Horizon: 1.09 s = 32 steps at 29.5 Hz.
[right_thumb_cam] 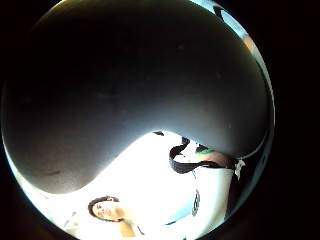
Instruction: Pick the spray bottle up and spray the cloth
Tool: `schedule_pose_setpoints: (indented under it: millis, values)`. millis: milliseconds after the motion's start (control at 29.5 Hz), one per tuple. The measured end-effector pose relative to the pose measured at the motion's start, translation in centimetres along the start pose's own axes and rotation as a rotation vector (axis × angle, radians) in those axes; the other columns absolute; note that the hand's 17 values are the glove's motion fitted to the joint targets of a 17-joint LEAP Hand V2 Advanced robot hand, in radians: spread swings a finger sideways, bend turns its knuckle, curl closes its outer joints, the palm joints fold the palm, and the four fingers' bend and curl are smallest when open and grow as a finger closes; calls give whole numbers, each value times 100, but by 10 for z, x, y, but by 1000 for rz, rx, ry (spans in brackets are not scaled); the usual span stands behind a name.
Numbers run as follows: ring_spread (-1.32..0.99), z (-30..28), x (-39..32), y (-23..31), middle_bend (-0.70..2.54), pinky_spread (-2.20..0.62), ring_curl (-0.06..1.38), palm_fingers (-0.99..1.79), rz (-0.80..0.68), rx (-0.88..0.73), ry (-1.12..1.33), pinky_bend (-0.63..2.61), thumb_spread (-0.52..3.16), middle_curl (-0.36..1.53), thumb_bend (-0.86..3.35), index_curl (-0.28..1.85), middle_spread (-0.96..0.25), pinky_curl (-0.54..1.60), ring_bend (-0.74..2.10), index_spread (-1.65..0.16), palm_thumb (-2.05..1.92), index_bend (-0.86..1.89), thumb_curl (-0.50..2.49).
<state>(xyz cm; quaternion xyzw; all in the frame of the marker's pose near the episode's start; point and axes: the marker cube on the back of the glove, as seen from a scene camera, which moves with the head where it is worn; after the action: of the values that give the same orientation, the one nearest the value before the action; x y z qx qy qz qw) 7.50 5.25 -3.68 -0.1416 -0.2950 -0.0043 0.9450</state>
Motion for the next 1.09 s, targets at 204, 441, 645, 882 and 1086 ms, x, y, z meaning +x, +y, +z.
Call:
schedule_pose_setpoints:
  millis: [204, 441, 645, 882, 1086]
  values:
    - [-8, 1, -1, -1, 49, 12, 39, 118, 1, -4, 12, 17, 106, 47, -2, 46, -7, 29, 50, -23, 84, 17, 45]
    - [-8, 3, -2, -1, 49, 12, 39, 118, 4, -15, 11, 17, 106, 47, -2, 46, -7, 29, 51, -23, 83, 16, 45]
    - [-8, 5, -5, -2, 50, 12, 40, 118, -6, -14, -1, 17, 107, 47, -2, 46, -7, 29, 51, -23, 83, 16, 45]
    - [-8, 10, -13, -2, 50, 11, 40, 118, -31, -21, -14, 17, 107, 47, -2, 47, -7, 29, 52, -23, 83, 16, 44]
    - [-7, 17, -21, -3, 50, 11, 40, 118, -47, -33, -11, 17, 107, 47, -2, 47, -7, 29, 52, -23, 83, 16, 44]
